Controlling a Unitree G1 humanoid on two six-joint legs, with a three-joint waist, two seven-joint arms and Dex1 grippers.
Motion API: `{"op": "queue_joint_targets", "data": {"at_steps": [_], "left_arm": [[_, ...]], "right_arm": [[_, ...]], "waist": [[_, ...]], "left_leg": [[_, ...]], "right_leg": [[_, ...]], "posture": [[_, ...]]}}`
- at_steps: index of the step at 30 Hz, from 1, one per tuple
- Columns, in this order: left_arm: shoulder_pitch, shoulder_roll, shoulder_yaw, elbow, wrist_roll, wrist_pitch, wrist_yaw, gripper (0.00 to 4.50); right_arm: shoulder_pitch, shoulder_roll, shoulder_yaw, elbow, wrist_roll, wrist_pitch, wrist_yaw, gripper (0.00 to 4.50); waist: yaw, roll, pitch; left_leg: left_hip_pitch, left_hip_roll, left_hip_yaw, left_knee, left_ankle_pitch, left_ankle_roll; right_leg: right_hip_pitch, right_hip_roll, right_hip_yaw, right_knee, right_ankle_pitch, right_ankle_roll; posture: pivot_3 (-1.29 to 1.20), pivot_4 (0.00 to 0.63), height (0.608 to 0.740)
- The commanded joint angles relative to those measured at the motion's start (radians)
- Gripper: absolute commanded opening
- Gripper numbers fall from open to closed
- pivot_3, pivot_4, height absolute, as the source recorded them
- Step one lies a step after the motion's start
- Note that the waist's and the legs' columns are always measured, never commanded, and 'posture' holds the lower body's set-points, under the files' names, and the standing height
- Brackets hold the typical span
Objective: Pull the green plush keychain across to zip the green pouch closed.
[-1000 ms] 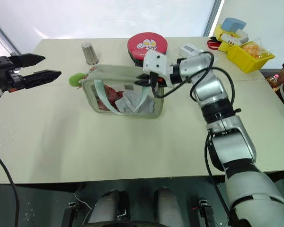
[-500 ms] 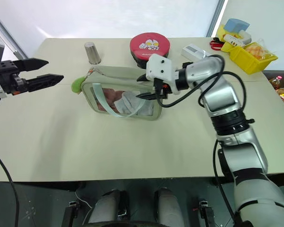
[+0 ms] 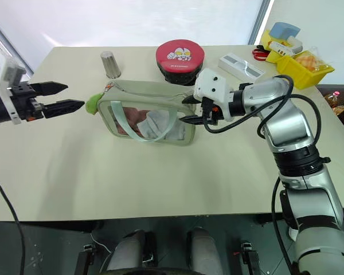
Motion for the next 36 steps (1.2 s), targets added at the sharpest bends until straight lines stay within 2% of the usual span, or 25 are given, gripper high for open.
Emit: {"op": "queue_joint_targets", "data": {"at_steps": [1, 2, 11, 14, 21, 29, 36], "left_arm": [[-0.005, -0.003, -0.016, -0.02, 0.019, -0.029, -0.012, 4.5], [0.001, -0.005, -0.034, -0.018, 0.035, -0.044, -0.017, 4.5], [-0.034, -0.032, -0.123, 0.095, 0.14, -0.16, -0.059, 4.5], [-0.045, -0.035, -0.124, 0.12, 0.152, -0.176, -0.073, 3.61], [-0.057, -0.03, -0.102, 0.124, 0.147, -0.17, -0.102, 0.04], [-0.165, -0.03, -0.067, 0.112, 0.111, -0.118, -0.089, 0.04], [-0.242, -0.113, -0.19, 0.037, 0.174, -0.171, -0.082, 0.04]], "right_arm": [[-0.008, 0.004, -0.002, -0.001, 0.008, -0.027, 0.002, 0.25], [-0.004, 0.002, 0.003, -0.001, 0.007, -0.032, 0.007, 0.06], [0.004, -0.002, 0.019, 0.002, -0.007, -0.054, 0.009, 0.06], [0.005, -0.004, 0.018, -0.001, -0.008, -0.052, 0.004, 0.0], [0.01, -0.003, 0.02, -0.003, -0.01, -0.046, -0.005, 0.0], [0.0, 0.001, 0.02, 0.008, -0.014, -0.051, -0.013, 0.0], [-0.018, 0.018, 0.025, 0.032, -0.02, -0.063, -0.027, 0.0]], "waist": [[0.0, 0.0, 0.0], [0.0, 0.0, 0.0], [-0.003, 0.0, 0.0], [-0.003, 0.0, 0.0], [-0.003, 0.0, 0.0], [-0.002, 0.0, 0.0], [-0.001, 0.0, 0.0]], "left_leg": [[0.0, 0.0, 0.0, 0.0, 0.0, 0.0], [0.0, 0.0, 0.0, 0.0, 0.0, 0.0], [0.0, 0.0, 0.0, 0.0, 0.0, 0.0], [0.0, 0.0, 0.0, 0.0, 0.0, 0.0], [0.0, 0.0, 0.0, 0.0, 0.0, 0.0], [0.0, 0.0, 0.0, 0.0, 0.0, 0.0], [0.001, 0.0, 0.0, 0.001, 0.0, 0.0]], "right_leg": [[0.0, 0.0, 0.0, 0.0, 0.0, 0.0], [0.0, 0.0, 0.0, 0.0, 0.0, 0.0], [0.0, 0.001, 0.0, 0.0, 0.0, 0.0], [0.0, 0.001, 0.0, 0.0, 0.0, 0.0], [0.0, 0.001, 0.0, 0.0, 0.0, 0.0], [0.0, 0.001, 0.0, 0.0, 0.0, 0.0], [0.001, 0.001, 0.0, 0.0, 0.0, 0.0]], "posture": [[0.0, 0.15, 0.74], [0.0, 0.15, 0.74], [0.0, 0.15, 0.74], [0.0, 0.15, 0.74], [0.0, 0.15, 0.74], [0.0, 0.15, 0.74], [0.0, 0.15, 0.74]]}}
